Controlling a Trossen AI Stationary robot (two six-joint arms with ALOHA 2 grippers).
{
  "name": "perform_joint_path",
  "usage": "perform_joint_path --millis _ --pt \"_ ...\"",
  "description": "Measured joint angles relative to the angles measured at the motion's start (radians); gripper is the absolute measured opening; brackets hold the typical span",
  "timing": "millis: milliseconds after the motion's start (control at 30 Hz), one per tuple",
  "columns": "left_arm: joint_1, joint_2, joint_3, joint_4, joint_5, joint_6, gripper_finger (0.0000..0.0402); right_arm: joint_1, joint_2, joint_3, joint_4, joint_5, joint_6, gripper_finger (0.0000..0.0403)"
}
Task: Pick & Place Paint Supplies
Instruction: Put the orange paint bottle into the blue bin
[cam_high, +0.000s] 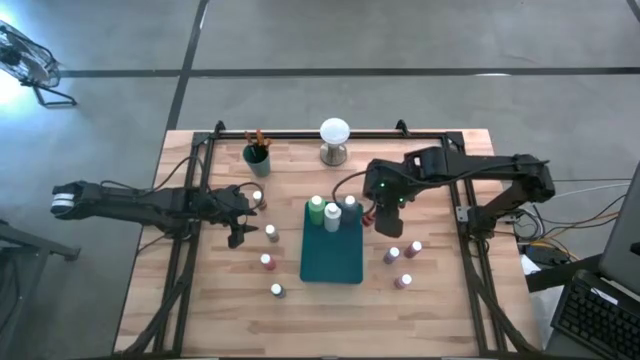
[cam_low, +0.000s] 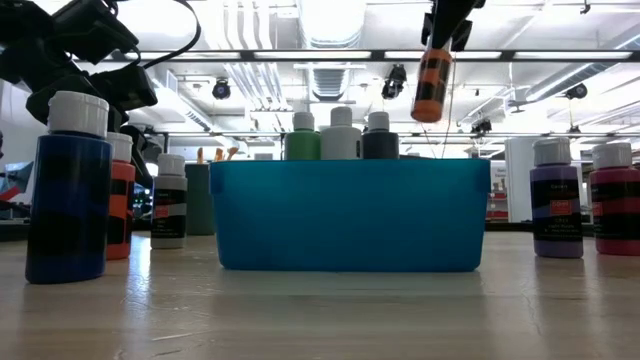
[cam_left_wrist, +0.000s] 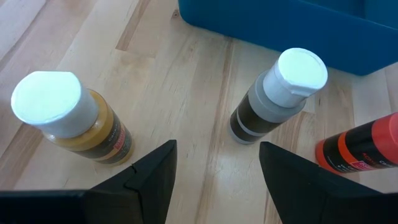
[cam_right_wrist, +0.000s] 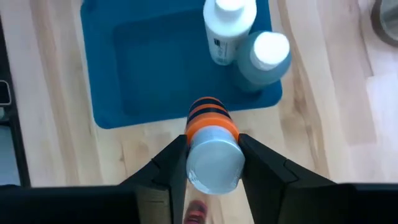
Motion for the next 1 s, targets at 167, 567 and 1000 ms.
perform_joint_path --millis 167,567,1000 --pt "0.0 0.0 0.0 0.0 0.0 0.0 0.0234 0.023 0.033 0.0 -0.001 0.02 0.025 0.0116" --pt "0.0 0.0 0.0 0.0 0.0 0.0 0.0234 0.047 0.189 0.087 -0.002 0.026 -0.026 0.0117" --pt "0.0 0.0 0.0 0.0 0.0 0.0 0.0234 0.049 0.318 0.134 0.013 0.059 -0.063 0.0119"
